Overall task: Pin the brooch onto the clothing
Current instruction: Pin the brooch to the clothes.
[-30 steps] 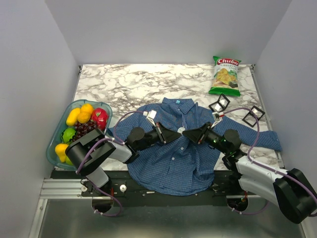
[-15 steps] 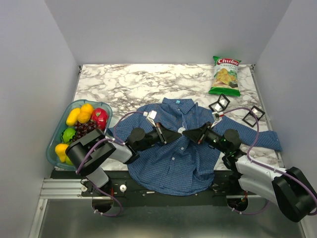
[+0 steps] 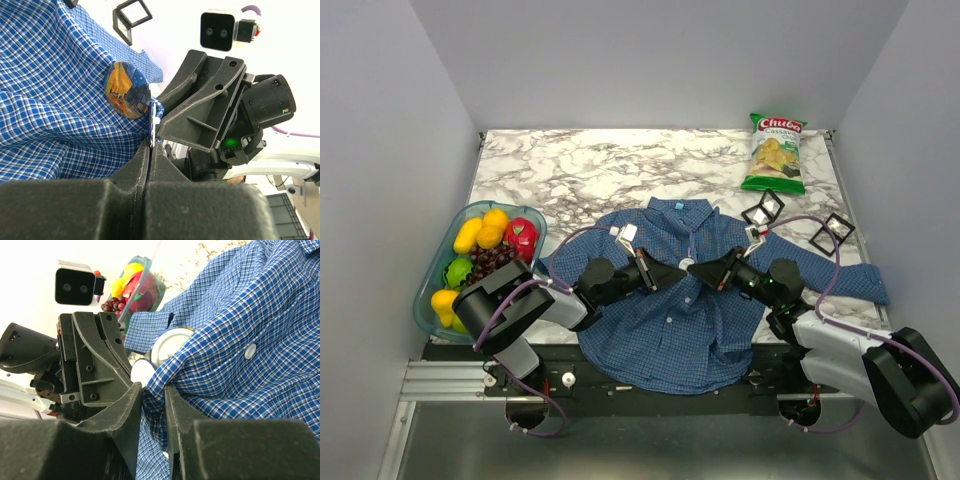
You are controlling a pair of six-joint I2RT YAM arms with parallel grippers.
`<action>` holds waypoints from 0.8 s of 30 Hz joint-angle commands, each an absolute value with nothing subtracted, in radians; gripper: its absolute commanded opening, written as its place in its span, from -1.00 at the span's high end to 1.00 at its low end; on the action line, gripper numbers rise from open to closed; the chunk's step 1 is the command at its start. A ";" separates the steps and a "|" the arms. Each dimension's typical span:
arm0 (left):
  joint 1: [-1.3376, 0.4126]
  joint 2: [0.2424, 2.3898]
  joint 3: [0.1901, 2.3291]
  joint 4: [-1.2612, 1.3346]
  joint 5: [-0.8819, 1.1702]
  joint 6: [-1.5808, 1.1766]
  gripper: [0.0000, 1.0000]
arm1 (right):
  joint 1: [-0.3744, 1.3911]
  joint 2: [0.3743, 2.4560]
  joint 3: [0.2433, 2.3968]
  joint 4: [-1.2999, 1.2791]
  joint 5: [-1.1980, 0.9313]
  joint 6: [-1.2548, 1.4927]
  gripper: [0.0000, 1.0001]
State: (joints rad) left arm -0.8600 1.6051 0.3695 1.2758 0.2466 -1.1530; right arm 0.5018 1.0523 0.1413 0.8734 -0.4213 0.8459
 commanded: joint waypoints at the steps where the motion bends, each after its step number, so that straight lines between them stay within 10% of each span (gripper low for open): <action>1: -0.888 1.609 0.397 1.301 0.262 -1.135 1.00 | 0.500 1.069 0.166 0.884 -0.451 0.839 0.40; 24: -0.896 1.641 0.400 1.327 0.273 -1.174 1.00 | 0.500 1.034 0.173 0.799 -0.442 0.801 0.33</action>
State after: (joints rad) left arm -0.8665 1.6268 0.3851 1.2442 0.2394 -1.1664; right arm 0.4896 1.0569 0.1616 0.8104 -0.4351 0.8112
